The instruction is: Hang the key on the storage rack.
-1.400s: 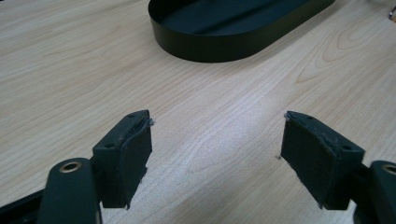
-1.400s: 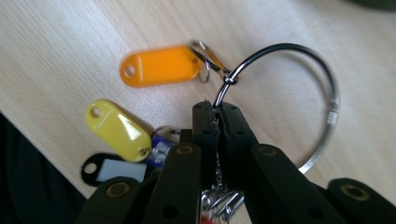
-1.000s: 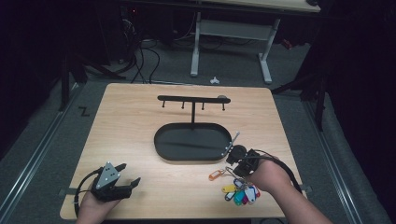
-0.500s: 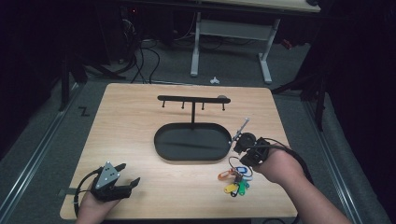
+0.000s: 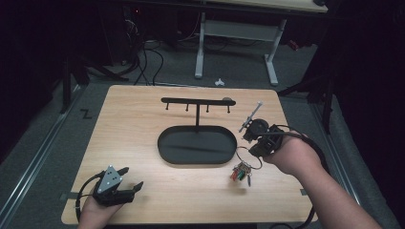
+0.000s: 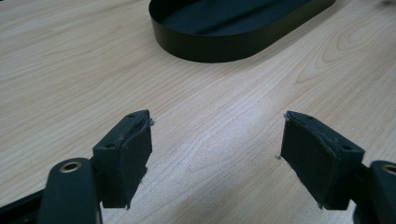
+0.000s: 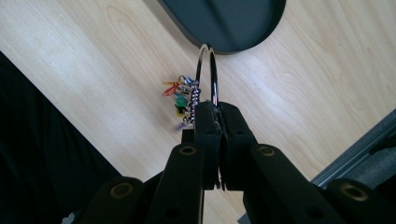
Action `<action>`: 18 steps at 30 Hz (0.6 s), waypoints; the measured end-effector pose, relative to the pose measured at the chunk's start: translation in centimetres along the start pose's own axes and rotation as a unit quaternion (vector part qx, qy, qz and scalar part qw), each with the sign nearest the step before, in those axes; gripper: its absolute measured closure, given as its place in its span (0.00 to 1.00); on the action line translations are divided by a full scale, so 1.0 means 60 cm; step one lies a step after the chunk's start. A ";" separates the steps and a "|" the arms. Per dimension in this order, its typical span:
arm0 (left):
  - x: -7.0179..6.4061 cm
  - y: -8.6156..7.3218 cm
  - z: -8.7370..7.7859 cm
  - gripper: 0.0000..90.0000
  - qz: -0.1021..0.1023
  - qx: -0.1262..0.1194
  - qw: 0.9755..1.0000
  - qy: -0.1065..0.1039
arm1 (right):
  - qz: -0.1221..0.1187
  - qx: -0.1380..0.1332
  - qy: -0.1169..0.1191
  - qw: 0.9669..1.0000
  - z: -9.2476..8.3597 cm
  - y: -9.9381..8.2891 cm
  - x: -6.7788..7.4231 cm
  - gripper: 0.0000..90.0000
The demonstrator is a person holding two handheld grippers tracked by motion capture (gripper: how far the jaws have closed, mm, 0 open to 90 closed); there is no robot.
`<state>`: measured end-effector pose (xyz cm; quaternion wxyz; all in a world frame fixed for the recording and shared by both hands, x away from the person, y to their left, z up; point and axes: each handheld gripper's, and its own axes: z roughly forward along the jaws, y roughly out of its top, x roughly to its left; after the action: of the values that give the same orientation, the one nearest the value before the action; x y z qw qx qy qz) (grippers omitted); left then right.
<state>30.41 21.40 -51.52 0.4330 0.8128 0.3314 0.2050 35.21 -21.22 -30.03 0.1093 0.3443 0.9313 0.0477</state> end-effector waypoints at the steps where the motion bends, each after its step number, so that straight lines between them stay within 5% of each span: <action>1: 0.000 0.000 0.000 0.28 -0.001 -0.001 1.000 0.000 | 0.001 -0.003 -0.002 1.000 -0.012 0.004 -0.003 0.98; 18: 0.002 0.004 0.004 0.28 -0.002 -0.010 1.000 -0.004 | -0.001 -0.001 0.005 1.000 -0.017 0.025 -0.011 0.98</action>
<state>30.72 21.26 -51.45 0.4433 0.8085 0.3288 0.2043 36.42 -20.52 -28.68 0.1046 0.3434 0.9320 0.0499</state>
